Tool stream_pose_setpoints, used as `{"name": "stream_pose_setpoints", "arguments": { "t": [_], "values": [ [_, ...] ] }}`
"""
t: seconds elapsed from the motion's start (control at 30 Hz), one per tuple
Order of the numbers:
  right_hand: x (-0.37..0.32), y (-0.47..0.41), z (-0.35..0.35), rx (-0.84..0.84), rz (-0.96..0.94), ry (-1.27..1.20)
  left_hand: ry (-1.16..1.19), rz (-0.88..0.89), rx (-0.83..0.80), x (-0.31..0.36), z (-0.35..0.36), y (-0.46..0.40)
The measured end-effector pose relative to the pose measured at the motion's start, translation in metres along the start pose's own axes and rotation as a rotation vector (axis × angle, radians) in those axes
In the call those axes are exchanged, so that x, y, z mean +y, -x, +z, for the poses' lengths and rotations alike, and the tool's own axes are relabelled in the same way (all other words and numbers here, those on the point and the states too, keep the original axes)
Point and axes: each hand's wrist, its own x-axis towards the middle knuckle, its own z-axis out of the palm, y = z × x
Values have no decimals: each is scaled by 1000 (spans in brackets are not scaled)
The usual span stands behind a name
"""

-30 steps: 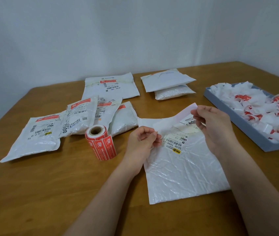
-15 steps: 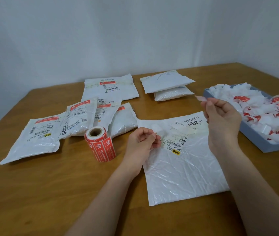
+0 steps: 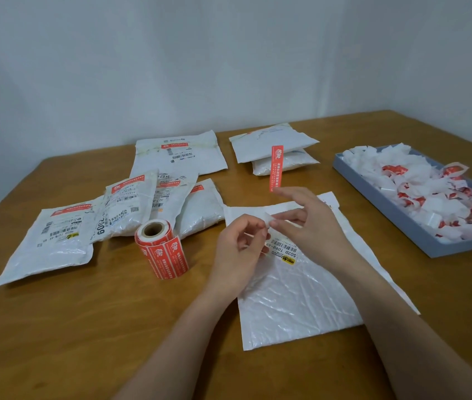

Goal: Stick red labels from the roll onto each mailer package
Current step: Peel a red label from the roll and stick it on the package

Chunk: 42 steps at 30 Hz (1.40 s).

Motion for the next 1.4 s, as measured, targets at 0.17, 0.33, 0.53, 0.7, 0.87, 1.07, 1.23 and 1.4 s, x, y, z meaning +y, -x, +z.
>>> {"name": "stream_pose_setpoints", "arguments": {
  "t": [0.17, 0.33, 0.53, 0.7, 0.87, 1.07, 1.23, 1.4],
  "values": [
    [-1, 2, -5, 49, 42, -69, -52, -7, 42, 3, 4, -2],
    [-3, -1, -34, 258, 50, 100, -69, -12, 44, 16, 14, -8],
    [13, 9, -83, 442, 105, 253, -141, -13, -32, 31, 40, -8],
    [28, 16, -122, 605, 227, 332, -238, -16, -101, 37, 65, -7],
    [45, 16, -159, 741, 285, 348, -253, -14, -141, 38, 80, -5],
    [61, 4, -182, 837, 273, 326, -296, 0, -151, 39, 91, -13],
    [65, -2, -182, 824, 258, 336, -334, 4, -112, 31, 93, -23],
    [58, -1, -168, 795, 213, 320, -431, -30, -69, 20, 86, -25]
  ]
}}
